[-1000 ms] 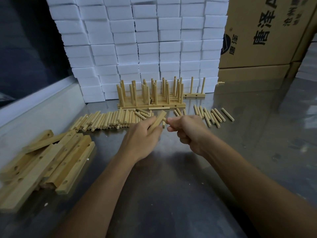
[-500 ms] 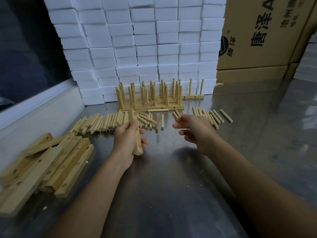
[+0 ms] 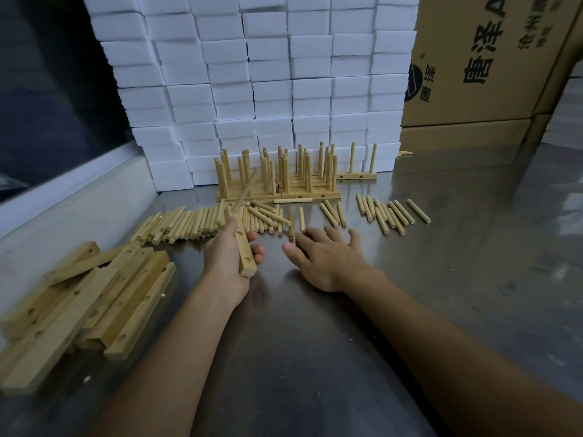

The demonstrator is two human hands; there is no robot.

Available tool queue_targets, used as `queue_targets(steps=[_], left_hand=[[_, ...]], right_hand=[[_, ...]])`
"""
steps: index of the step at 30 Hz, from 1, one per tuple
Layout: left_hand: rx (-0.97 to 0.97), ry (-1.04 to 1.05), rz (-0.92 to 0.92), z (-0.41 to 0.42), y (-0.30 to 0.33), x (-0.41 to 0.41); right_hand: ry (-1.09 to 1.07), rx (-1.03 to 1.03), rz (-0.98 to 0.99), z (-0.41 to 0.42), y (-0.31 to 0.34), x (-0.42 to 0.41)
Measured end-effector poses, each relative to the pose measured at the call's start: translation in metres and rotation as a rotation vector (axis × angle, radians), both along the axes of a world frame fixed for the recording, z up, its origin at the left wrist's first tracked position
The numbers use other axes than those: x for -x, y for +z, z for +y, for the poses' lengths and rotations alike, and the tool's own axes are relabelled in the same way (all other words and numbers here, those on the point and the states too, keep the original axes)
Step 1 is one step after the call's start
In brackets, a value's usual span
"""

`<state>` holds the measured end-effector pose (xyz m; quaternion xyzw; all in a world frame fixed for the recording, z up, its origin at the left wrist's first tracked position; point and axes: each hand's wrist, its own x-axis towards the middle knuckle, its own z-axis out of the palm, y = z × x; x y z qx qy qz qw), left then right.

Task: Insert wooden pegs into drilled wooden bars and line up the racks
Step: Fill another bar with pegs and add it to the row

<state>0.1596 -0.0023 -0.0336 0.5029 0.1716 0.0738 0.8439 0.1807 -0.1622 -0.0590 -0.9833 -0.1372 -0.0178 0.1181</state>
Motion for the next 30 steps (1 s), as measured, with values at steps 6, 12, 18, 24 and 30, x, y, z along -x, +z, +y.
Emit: queue_targets(steps=[6, 12, 18, 24, 30], left_hand=[[0.009, 0.033, 0.007, -0.003, 0.001, 0.001], [-0.012, 0.032, 0.005, -0.004, -0.001, 0.0], [0.001, 0.022, 0.016, -0.002, -0.002, -0.001], [-0.008, 0.021, 0.002, -0.002, -0.002, -0.001], [-0.031, 0.013, -0.012, -0.003, -0.004, -0.001]], right_hand=[[-0.059, -0.009, -0.137, 0.002, 0.004, -0.001], [-0.072, 0.016, -0.061, 0.003, 0.005, -0.003], [-0.229, -0.006, -0.231, -0.003, 0.015, -0.002], [-0.379, -0.046, -0.271, -0.014, 0.017, -0.006], [-0.263, -0.252, -0.143, -0.015, 0.015, -0.003]])
